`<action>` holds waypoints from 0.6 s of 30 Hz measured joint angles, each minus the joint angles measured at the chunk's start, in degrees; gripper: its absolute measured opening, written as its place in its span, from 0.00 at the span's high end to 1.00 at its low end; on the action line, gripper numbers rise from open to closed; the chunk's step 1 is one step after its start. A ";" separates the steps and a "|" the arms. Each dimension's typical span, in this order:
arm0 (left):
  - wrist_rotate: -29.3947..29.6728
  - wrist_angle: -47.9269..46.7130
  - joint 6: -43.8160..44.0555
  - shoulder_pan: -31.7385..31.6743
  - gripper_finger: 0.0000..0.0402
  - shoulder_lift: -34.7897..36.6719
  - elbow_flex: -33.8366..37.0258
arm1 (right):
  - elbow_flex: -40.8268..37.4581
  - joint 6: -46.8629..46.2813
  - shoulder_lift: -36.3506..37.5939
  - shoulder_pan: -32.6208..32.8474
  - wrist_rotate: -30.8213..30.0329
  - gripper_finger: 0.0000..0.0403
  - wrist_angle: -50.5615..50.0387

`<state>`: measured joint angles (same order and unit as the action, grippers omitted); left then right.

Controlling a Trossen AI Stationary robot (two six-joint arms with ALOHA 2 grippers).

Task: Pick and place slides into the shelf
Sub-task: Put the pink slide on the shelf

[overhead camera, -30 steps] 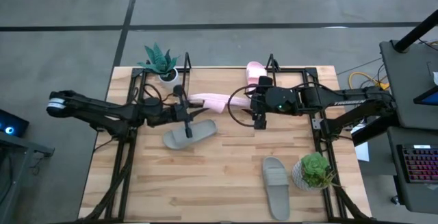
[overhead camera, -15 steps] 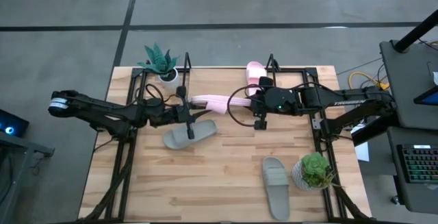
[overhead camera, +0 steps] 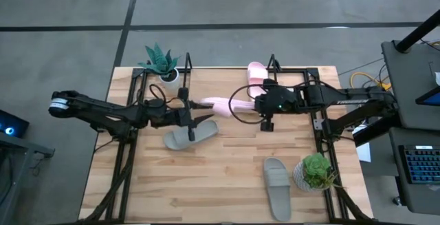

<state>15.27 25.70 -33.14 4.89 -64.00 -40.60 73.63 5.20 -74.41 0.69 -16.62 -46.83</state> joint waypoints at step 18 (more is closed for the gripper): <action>13.11 5.04 -45.98 1.01 0.49 -5.30 0.02 | 2.70 -12.28 0.13 -10.86 23.06 0.86 -7.13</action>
<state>28.38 30.74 -79.12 5.90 -69.30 -40.58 76.34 -7.08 -74.28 -10.17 6.44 -53.97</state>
